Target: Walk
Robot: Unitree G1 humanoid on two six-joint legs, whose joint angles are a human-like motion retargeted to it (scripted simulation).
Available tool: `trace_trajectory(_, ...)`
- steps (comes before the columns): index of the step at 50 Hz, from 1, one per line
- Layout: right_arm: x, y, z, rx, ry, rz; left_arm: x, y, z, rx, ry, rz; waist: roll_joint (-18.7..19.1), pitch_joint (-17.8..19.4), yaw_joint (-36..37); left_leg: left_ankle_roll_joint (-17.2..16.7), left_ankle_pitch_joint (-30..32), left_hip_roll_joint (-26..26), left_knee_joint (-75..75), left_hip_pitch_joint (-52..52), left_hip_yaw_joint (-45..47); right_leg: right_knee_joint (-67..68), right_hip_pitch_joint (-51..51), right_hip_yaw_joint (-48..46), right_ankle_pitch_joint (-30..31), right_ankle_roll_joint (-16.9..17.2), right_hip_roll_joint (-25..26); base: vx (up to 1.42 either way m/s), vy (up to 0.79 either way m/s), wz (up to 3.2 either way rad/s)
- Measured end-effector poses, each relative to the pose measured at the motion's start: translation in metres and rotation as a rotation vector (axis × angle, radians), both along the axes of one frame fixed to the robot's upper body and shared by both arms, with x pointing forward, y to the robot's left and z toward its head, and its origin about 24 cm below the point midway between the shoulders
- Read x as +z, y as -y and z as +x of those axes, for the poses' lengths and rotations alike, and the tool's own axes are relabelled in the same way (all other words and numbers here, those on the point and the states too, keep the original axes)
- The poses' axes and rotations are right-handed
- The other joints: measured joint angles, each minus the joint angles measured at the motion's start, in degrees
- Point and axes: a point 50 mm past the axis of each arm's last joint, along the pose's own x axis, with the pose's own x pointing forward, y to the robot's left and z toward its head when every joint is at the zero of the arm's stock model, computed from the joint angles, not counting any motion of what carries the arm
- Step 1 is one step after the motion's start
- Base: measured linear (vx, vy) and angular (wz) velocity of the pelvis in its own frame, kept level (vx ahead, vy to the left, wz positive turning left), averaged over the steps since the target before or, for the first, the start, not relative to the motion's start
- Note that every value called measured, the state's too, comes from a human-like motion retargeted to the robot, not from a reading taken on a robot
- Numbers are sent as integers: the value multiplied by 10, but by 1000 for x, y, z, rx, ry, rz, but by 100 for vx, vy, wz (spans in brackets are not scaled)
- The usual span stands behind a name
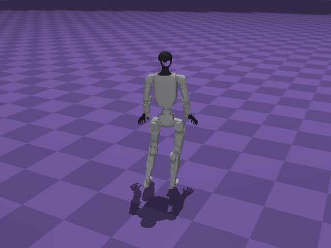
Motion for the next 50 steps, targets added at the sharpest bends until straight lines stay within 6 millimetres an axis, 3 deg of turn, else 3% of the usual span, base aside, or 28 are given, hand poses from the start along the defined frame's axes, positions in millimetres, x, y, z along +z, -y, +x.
trace_trajectory(15, 2, 3, 5, -27, 26, -7, 0, 3, 0, 52, 26, 3, 14, -30, 5, 2, -21, 28, 31, -51, 0, -3, -39, 1, 11, -1, 23, 0, 0, -3)
trace_trajectory(50, 1, 0, 2, -4, 44, -32, 1, 0, -11, 53, 34, 83, 7, -22, -13, 6, -23, 28, 0, -11, 28, 12, -27, 7, -4, -12, 16, 0, 0, 0)
